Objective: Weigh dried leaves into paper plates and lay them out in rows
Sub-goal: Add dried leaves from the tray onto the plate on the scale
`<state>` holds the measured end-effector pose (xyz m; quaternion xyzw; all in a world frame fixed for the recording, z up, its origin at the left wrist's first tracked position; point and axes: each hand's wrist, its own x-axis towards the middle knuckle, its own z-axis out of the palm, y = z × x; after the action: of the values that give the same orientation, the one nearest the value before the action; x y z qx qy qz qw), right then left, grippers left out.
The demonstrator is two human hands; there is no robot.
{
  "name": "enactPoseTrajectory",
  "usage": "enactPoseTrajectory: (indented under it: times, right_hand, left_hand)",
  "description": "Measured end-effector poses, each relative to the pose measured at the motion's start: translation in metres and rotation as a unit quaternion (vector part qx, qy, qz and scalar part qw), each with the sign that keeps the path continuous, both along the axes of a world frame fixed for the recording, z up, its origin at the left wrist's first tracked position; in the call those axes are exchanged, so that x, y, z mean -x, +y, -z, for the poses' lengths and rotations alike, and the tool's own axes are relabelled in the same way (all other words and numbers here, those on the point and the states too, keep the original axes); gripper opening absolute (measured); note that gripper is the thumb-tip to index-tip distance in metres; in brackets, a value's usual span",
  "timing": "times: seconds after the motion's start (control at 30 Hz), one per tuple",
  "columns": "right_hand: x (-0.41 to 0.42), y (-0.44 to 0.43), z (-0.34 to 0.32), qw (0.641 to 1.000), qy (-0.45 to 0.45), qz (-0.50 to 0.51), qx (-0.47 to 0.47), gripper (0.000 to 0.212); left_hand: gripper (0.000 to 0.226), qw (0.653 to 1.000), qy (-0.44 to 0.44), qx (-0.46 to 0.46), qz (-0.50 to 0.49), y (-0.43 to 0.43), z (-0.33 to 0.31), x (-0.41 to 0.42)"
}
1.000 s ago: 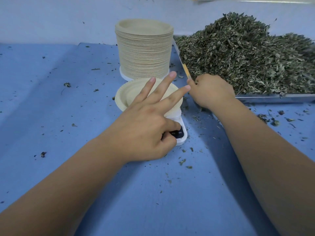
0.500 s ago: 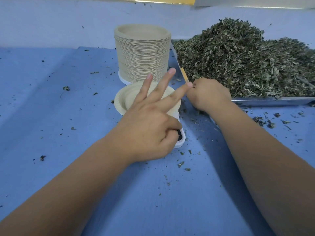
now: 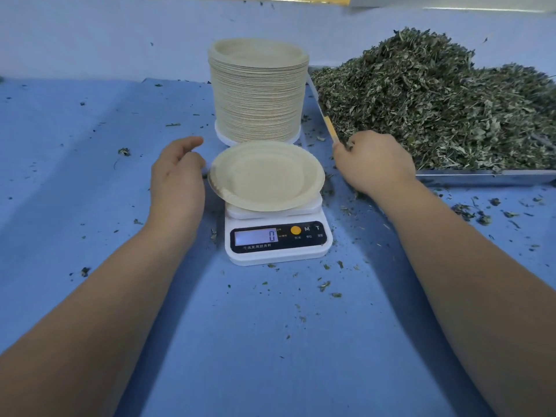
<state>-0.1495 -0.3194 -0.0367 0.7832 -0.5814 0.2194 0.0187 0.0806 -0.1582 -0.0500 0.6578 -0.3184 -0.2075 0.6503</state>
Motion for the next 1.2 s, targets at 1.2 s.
enactPoseTrajectory:
  times: [1.2]
  right_hand:
    - [-0.096,0.072,-0.037,0.974,0.010,-0.221,-0.043,0.040]
  left_hand:
    - [0.050,0.975,0.188,0.006,0.115,-0.008,0.006,0.004]
